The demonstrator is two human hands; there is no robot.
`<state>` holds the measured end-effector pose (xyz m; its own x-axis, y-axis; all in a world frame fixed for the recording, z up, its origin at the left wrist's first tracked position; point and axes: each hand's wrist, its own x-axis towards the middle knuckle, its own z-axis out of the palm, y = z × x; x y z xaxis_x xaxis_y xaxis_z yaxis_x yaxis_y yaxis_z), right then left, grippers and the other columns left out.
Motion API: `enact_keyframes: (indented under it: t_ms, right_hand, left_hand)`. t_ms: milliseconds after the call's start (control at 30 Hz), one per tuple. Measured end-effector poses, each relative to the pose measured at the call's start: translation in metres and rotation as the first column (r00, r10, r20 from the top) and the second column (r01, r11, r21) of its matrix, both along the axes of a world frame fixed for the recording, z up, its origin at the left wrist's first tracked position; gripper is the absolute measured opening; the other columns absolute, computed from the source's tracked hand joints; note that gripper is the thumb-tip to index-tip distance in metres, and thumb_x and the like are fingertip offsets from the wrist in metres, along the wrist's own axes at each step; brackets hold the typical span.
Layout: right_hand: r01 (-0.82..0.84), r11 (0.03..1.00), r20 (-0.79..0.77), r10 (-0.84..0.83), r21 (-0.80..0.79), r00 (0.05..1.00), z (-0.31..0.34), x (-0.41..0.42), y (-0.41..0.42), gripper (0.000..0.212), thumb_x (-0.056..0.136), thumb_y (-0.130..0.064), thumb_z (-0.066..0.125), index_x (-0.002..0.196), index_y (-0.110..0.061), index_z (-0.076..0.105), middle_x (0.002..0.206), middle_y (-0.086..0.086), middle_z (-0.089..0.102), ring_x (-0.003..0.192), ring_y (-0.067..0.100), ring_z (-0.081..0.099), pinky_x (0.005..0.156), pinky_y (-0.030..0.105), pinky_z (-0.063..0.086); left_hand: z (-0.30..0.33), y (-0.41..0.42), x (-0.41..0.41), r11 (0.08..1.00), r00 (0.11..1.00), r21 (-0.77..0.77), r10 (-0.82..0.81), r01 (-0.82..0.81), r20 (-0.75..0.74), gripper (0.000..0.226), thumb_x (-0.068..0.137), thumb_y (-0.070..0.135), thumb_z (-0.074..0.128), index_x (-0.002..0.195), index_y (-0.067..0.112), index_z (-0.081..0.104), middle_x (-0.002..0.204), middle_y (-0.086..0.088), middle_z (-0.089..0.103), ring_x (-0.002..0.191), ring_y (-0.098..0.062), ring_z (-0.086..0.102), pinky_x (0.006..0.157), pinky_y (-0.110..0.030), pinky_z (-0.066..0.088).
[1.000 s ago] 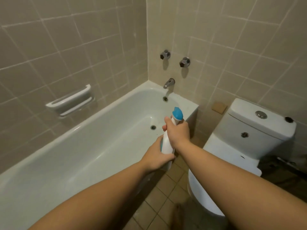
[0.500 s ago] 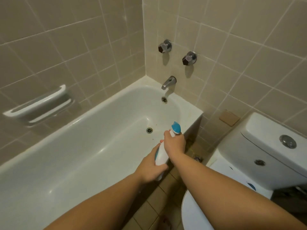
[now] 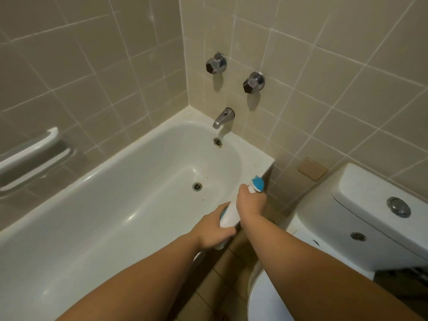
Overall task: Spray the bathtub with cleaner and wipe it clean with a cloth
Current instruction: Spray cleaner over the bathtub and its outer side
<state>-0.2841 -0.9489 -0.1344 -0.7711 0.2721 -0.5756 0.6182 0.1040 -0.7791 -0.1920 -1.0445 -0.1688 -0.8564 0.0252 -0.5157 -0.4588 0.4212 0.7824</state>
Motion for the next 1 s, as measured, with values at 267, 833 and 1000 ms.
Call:
enact_keyframes:
  t_ms: [267,833,1000]
  right_hand:
    - [-0.001,0.999,0.009,0.001,-0.043,1.000,0.003,-0.006,-0.011,0.031,0.093,-0.023,0.071,0.115,-0.017,0.050,0.101,0.006,0.062,0.093,0.022,0.064,0.093,0.046,0.059]
    - [-0.235,0.969,-0.155,0.221,-0.077,0.963,0.052,0.016,-0.106,0.009,0.091,-0.018,0.066,0.090,-0.019,0.057,0.090,0.010,0.065,0.086,0.029,0.067,0.084,0.045,0.059]
    - [-0.325,0.945,-0.166,0.315,-0.031,0.934,0.062,0.022,-0.124,0.012,0.093,-0.014,0.064,0.103,-0.009,0.060,0.089,0.011,0.062,0.079,0.024,0.063,0.087,0.046,0.059]
  left_hand:
    - [0.001,-0.014,-0.004,1.000,0.999,0.015,-0.005,0.005,-0.044,0.087,0.073,0.053,0.067,0.150,0.048,0.026,0.123,0.007,0.058,0.104,-0.016,0.063,0.084,-0.025,0.061]
    - [0.039,-0.084,0.032,0.971,0.957,-0.011,0.234,-0.239,-0.169,0.083,0.078,0.045,0.070,0.148,0.047,0.027,0.118,0.003,0.058,0.096,-0.022,0.067,0.074,-0.032,0.065]
    - [0.045,-0.097,0.042,0.962,0.946,-0.020,0.265,-0.273,-0.185,0.084,0.073,0.047,0.069,0.147,0.046,0.028,0.119,0.006,0.057,0.101,-0.019,0.064,0.077,-0.027,0.063]
